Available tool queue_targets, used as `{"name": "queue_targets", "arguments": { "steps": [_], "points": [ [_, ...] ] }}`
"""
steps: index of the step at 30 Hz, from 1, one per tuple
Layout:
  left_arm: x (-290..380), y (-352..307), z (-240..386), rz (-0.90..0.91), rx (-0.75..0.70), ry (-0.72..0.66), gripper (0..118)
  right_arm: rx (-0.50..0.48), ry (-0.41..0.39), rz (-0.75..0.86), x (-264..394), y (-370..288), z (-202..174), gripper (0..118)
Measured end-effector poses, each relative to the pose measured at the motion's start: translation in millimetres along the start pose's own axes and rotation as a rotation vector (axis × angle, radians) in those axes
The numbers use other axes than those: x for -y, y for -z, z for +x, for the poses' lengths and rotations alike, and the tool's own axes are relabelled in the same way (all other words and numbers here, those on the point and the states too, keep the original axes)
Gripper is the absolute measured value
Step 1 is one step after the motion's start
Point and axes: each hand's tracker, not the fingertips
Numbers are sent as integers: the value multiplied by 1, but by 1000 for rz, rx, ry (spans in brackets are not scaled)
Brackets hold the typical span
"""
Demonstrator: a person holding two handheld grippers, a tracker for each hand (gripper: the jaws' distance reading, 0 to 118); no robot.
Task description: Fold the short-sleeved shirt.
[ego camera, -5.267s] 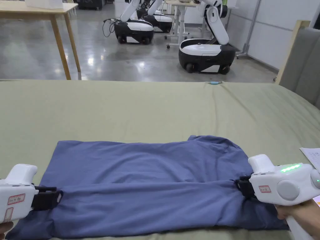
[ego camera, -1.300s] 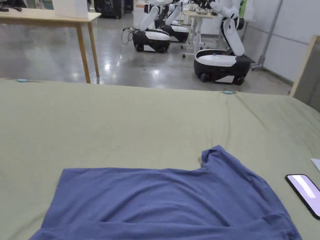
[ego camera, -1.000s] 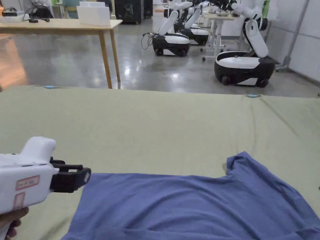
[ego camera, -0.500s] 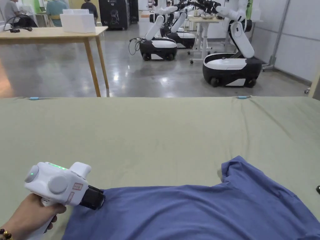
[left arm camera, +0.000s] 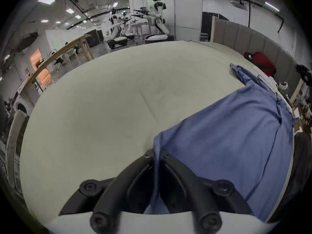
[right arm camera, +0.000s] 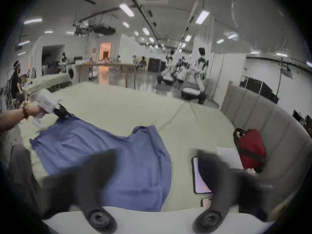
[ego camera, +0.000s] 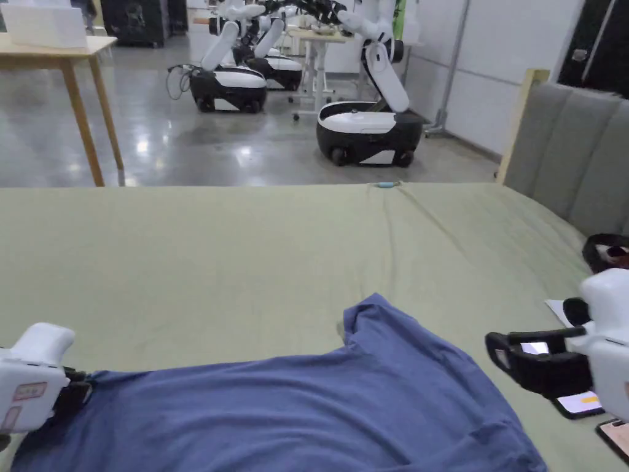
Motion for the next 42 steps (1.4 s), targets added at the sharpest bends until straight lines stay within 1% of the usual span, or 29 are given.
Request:
{"name": "queue_targets", "arguments": {
  "steps": [1, 2, 3, 4, 6, 7, 8, 10, 11, 13, 15, 16, 17, 18, 19, 20, 21, 24, 25, 26, 27, 30, 32, 34, 37, 38, 42],
  "points": [
    [3, -7, 10, 5, 2, -6, 1, -3, -13, -70, -3, 24, 6, 116],
    [4, -8, 11, 7, 8, -11, 1, -23, -24, -80, -13, 50, 12, 116],
    [5, -8, 13, 10, 12, -15, 1, -27, -23, -143, -3, 89, 26, 116],
    [7, -8, 15, 10, 15, -17, 1, -16, -28, -185, -3, 114, 30, 116],
    [8, -8, 17, 5, 14, -20, 1, -15, -23, -275, 0, 162, 41, 108],
    [9, -7, 18, 1, 13, -19, 1, -17, -13, -300, -2, 180, 33, 108],
    [8, -6, 18, -4, 10, -16, 1, -30, -13, -351, 0, 199, 36, 106],
    [9, -4, 16, -11, 4, -17, 1, -37, -3, -451, 8, 222, 39, 95],
    [10, -3, 17, -13, 1, -21, 1, -34, 3, -481, 12, 231, 40, 91],
    [9, 0, 13, -16, 4, -28, 1, -72, 11, -520, 18, 241, 40, 91],
    [9, 0, 14, -20, 0, -31, 1, -65, 16, -534, 24, 245, 40, 90],
    [9, 0, 14, -20, -4, -31, 1, -76, 31, -523, 24, 244, 41, 87],
    [9, 1, 12, -20, -3, -33, 1, -101, 47, -503, 23, 242, 41, 78],
    [9, 1, 13, -21, 1, -35, 1, -102, 33, -490, 22, 239, 39, 68],
    [9, 1, 13, -22, 1, -35, 1, -104, 6, -468, 19, 238, 36, 51],
    [9, 2, 14, -24, -1, -35, 1, -120, -12, -450, 18, 236, 34, 4],
    [9, 3, 12, -27, -3, -34, 1, -133, -30, -460, 17, 236, 32, 0],
    [7, -1, 11, -27, -4, -33, 1, -92, -96, -457, 14, 229, 23, 0],
    [8, -5, 10, -22, -1, -29, 1, -81, -97, -438, 12, 223, 23, 0],
    [7, -12, 11, -6, -1, -18, 1, -94, -85, -415, 8, 213, 24, 0],
    [6, -22, 12, 5, -3, 2, 1, -93, -86, -366, 4, 199, 23, 0],
    [11, -60, 14, 49, 8, 34, 1, -77, -121, -242, -6, 145, 21, 1],
    [18, -88, 16, 90, 13, 39, 1, -67, -104, -166, -9, 106, 21, 1],
    [33, -119, 17, 180, 4, 28, 1, -59, -74, -101, -6, 64, 19, 1],
    [63, -158, 25, 256, 53, -15, 1, -91, -80, -7, 9, 0, 11, 1],
    [74, -168, 27, 268, 56, -18, 1, -106, -84, 9, 16, -17, 8, 1],
    [122, -196, 41, 276, 83, -9, 1, -114, -117, 10, 56, -78, -9, 2]
  ]
}}
